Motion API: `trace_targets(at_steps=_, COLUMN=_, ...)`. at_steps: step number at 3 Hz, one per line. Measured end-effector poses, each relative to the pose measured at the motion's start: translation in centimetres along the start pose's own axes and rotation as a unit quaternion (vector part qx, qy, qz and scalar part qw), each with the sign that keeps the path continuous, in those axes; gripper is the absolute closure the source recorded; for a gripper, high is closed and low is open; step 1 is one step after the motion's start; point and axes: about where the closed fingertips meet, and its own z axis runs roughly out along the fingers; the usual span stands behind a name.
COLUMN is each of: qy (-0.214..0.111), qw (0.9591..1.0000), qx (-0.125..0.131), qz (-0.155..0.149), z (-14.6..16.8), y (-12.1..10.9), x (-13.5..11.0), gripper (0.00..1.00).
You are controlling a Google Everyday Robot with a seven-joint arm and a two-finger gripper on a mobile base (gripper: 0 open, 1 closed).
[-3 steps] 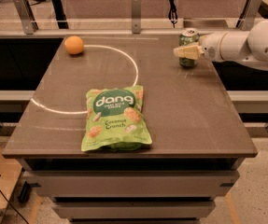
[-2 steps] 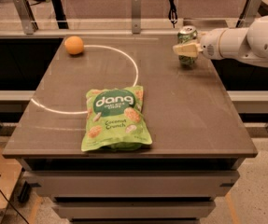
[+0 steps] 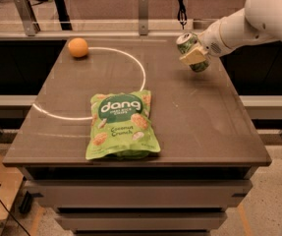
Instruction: Knock green can over
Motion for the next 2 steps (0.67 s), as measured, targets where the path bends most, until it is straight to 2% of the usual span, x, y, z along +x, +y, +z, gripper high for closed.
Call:
trace_targets(at_steps=1, qy=0.108, qw=0.9897, qx=-0.029, qz=-0.089, z=-0.1, y=2.5, x=1.4, gripper=0.77)
trace_targets(at_steps=2, qy=0.174, qw=0.9734, qx=-0.049, qz=-0.141, z=-0.2, y=3.9, x=2.6, gripper=0.54)
